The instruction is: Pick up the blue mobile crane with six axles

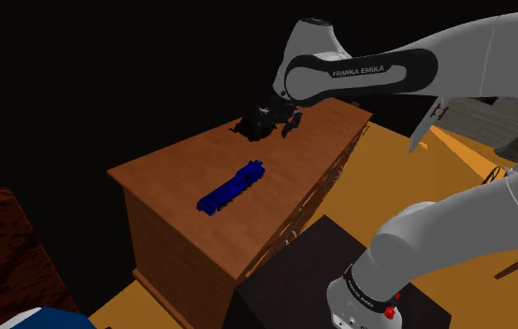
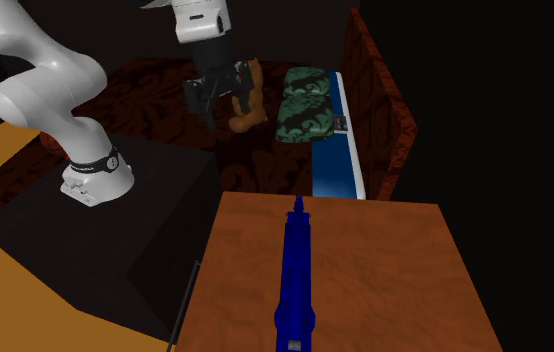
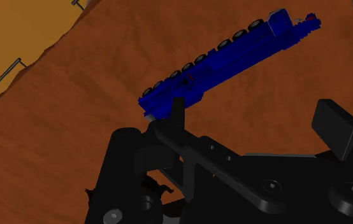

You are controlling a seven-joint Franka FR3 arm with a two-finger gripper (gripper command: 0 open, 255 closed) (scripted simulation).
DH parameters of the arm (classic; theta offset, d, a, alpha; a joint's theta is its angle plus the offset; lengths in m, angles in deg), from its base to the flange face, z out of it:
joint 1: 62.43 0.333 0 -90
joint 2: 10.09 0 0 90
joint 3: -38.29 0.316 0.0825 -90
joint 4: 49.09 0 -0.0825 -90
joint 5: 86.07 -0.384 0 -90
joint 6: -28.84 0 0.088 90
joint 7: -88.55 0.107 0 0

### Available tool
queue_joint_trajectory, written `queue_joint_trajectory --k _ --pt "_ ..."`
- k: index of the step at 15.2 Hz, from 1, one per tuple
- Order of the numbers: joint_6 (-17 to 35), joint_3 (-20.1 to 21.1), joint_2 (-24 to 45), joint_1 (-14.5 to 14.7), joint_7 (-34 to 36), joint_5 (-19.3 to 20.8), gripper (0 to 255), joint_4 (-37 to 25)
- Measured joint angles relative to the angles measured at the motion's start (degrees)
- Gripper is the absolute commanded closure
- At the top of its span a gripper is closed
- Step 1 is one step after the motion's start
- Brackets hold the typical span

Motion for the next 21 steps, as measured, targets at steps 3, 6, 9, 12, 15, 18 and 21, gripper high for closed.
queue_joint_trajectory --k 3,6,9,12,15,18,21 --pt "4.23 1.77 5.99 -2.0 6.82 1.49 0 -1.12" --pt "8.37 3.44 12.19 -3.75 14.36 3.73 0 -2.31" --pt "11.74 4.34 19.08 -5.36 21.97 6.81 0 -4.81" --pt "14.37 4.55 26.11 -6.08 30.08 10.37 0 -7.97" --pt "16.45 3.6 32.67 -6.14 37.55 13.65 0 -11.24" --pt "18.14 1.86 39.4 -5.63 44.33 16.32 0 -15.19" --pt "19.13 -0.22 45.84 -4.92 49.93 17.71 0 -19.78"
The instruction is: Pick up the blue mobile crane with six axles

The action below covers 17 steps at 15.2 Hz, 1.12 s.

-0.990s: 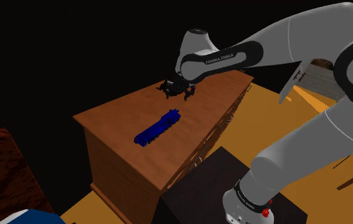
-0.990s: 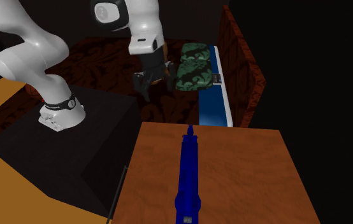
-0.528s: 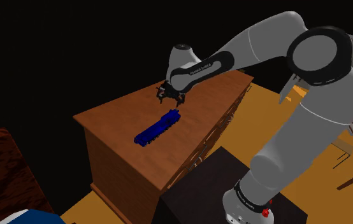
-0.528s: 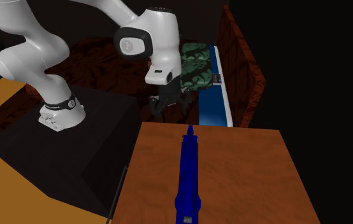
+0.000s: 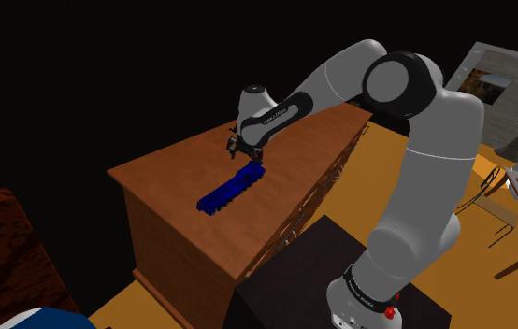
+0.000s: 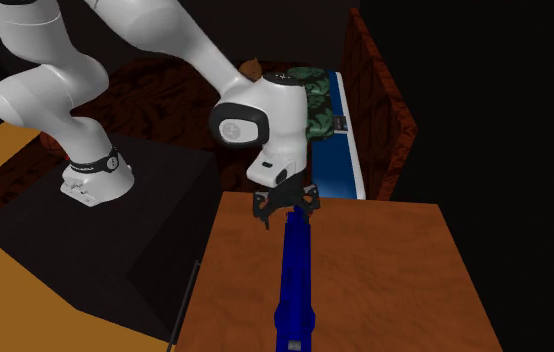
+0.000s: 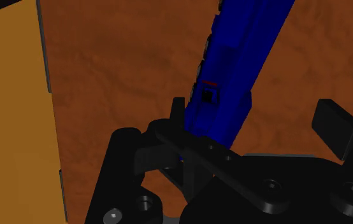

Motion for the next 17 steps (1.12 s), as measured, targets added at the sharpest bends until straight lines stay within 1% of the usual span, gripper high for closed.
queue_joint_trajectory --k 2,6,8,15,16,17 --pt "0.8 -1.42 4.02 0.44 3.34 0.45 0 -2.8" --pt "1.51 -4.03 12.65 1.21 9.06 0.11 0 -9.96" --pt "1.47 -4.68 15.24 1.52 10.64 -0.19 0 -12.33" --pt "4.35 -5.79 20.16 2.27 12.33 0.65 0 -14.27" --pt "4.53 -5.85 20.38 2.3 12.38 0.71 255 -14.32" --pt "4.63 -5.88 20.49 2.31 12.42 0.74 255 -14.34"
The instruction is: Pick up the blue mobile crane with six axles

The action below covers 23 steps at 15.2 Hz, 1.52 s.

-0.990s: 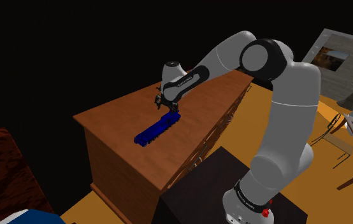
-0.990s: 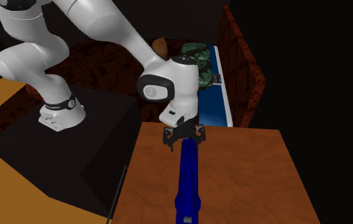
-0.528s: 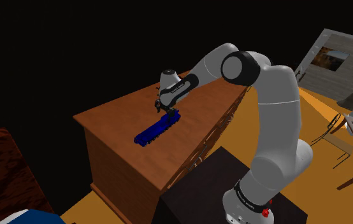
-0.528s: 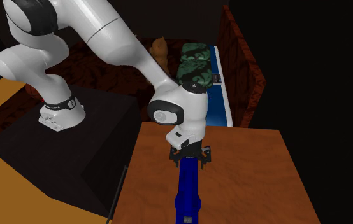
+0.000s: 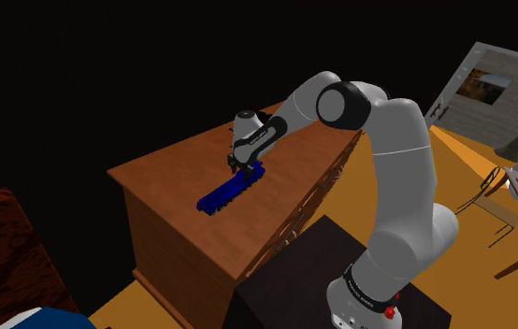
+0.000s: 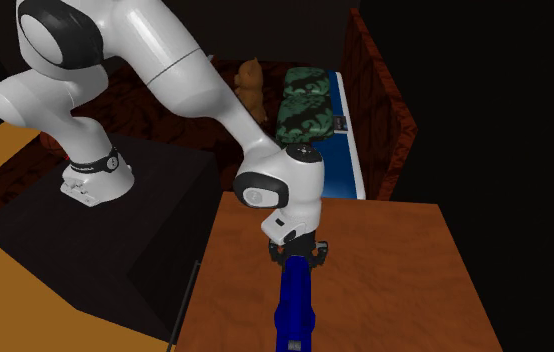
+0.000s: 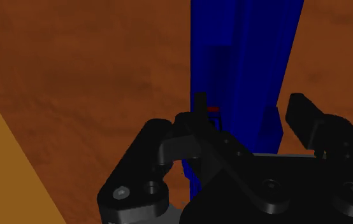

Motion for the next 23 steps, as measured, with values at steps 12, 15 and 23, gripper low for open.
queue_joint_trajectory --k 12,15,23 --pt "-0.87 0.28 -1.19 -0.32 -0.46 -0.28 255 0.45" --pt "-2.22 0.69 -2.81 -0.55 -0.94 -0.71 255 0.72" --pt "-5.81 1.78 -8.01 -1.15 -2.13 -1.92 255 2.31"
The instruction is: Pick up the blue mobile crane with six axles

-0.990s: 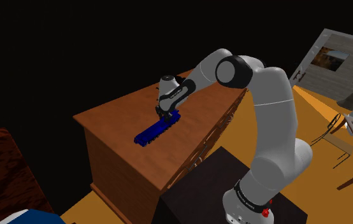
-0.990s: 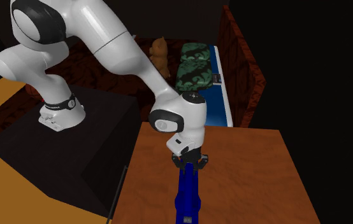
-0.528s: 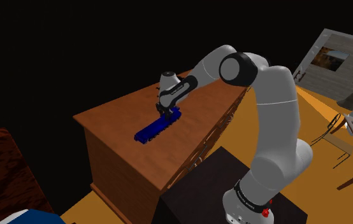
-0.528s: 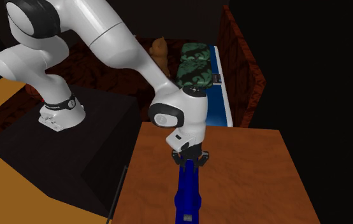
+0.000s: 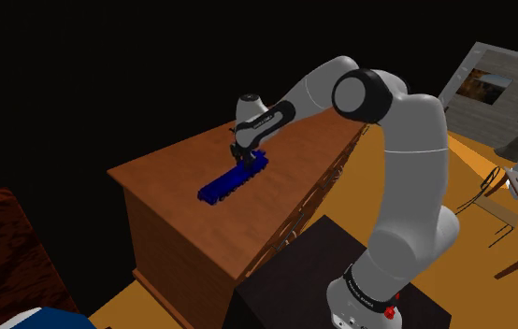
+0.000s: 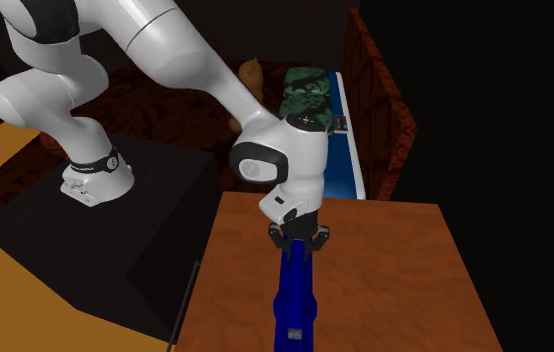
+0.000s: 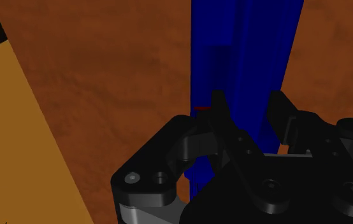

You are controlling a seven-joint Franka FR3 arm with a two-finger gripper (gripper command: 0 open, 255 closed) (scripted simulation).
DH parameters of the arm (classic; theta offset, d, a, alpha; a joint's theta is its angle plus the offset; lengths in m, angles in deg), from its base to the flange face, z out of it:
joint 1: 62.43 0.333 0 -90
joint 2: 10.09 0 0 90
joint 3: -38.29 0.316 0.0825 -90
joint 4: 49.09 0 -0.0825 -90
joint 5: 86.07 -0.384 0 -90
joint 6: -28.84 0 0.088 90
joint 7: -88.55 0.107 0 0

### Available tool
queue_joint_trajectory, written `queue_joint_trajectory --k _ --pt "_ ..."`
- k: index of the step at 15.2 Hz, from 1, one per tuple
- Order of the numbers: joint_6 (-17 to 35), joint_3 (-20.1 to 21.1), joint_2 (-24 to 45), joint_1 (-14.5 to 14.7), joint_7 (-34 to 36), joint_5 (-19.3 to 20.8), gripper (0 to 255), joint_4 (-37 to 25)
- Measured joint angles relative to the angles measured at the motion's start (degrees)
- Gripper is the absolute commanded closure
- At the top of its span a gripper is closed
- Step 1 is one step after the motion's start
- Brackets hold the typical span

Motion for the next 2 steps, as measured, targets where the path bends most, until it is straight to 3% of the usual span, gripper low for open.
queue_joint_trajectory --k 2 --pt "-1.04 0.24 -0.78 -0.14 -0.4 -0.35 255 -0.29"
